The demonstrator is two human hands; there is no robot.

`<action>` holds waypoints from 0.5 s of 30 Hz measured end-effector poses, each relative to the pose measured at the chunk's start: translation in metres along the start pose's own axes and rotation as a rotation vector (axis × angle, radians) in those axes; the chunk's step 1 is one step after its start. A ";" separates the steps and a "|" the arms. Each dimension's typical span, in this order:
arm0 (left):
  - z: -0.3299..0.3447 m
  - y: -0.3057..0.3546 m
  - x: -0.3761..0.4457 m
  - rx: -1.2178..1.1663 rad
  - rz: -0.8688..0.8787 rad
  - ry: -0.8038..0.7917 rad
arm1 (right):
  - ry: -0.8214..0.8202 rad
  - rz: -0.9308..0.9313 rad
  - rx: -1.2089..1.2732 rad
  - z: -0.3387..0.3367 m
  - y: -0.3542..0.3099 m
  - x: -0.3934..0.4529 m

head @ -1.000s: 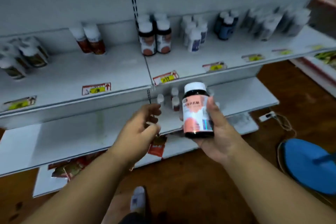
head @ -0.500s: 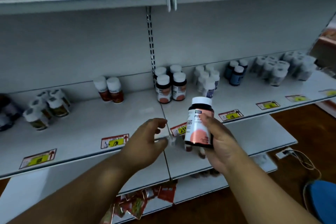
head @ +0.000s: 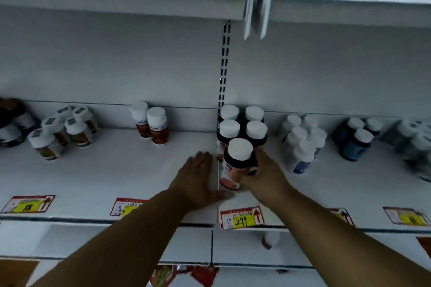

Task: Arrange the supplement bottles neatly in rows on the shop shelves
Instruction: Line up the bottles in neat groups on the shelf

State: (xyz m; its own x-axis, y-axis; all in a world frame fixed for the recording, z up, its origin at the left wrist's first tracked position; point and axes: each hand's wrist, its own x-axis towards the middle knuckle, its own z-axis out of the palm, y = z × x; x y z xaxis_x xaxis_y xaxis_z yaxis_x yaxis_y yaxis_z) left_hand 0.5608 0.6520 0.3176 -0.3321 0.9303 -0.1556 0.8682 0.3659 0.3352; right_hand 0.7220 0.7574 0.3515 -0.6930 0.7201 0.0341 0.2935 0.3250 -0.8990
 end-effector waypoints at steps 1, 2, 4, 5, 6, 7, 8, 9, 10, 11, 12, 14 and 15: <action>0.000 0.001 0.005 0.039 0.008 0.000 | -0.012 0.000 -0.012 0.000 0.004 0.005; 0.000 0.001 0.010 0.072 0.013 0.000 | -0.027 -0.009 -0.027 0.000 0.008 0.010; 0.004 0.000 0.018 0.119 0.012 -0.006 | -0.043 -0.035 -0.058 0.003 0.013 0.017; 0.006 0.000 0.021 0.136 0.013 -0.007 | -0.035 -0.034 -0.064 0.004 0.015 0.019; 0.008 -0.001 0.024 0.146 0.015 -0.004 | -0.027 -0.028 -0.067 0.006 0.016 0.020; 0.011 -0.001 0.025 0.149 0.018 0.004 | -0.018 -0.022 -0.074 0.008 0.016 0.020; 0.013 -0.002 0.026 0.148 0.022 0.016 | -0.014 -0.017 -0.086 0.009 0.016 0.019; 0.015 -0.003 0.026 0.148 0.027 0.027 | -0.007 -0.015 -0.093 0.011 0.014 0.018; 0.016 -0.004 0.027 0.150 0.033 0.039 | 0.005 -0.016 -0.098 0.013 0.012 0.017; 0.017 -0.005 0.028 0.150 0.039 0.053 | 0.022 -0.018 -0.100 0.016 0.011 0.016; 0.017 -0.007 0.029 0.148 0.048 0.064 | 0.038 -0.022 -0.110 0.017 0.008 0.013; 0.017 -0.010 0.030 0.137 0.060 0.072 | 0.092 -0.020 -0.150 0.020 0.005 0.004; 0.017 -0.011 0.029 0.128 0.065 0.074 | 0.133 0.001 -0.179 0.022 0.003 -0.004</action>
State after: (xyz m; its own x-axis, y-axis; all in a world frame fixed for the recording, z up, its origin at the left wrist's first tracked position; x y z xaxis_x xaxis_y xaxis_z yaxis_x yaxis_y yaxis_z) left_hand 0.5482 0.6745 0.2932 -0.2959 0.9529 -0.0666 0.9271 0.3033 0.2204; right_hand 0.7109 0.7422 0.3388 -0.6030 0.7914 0.1010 0.4147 0.4190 -0.8077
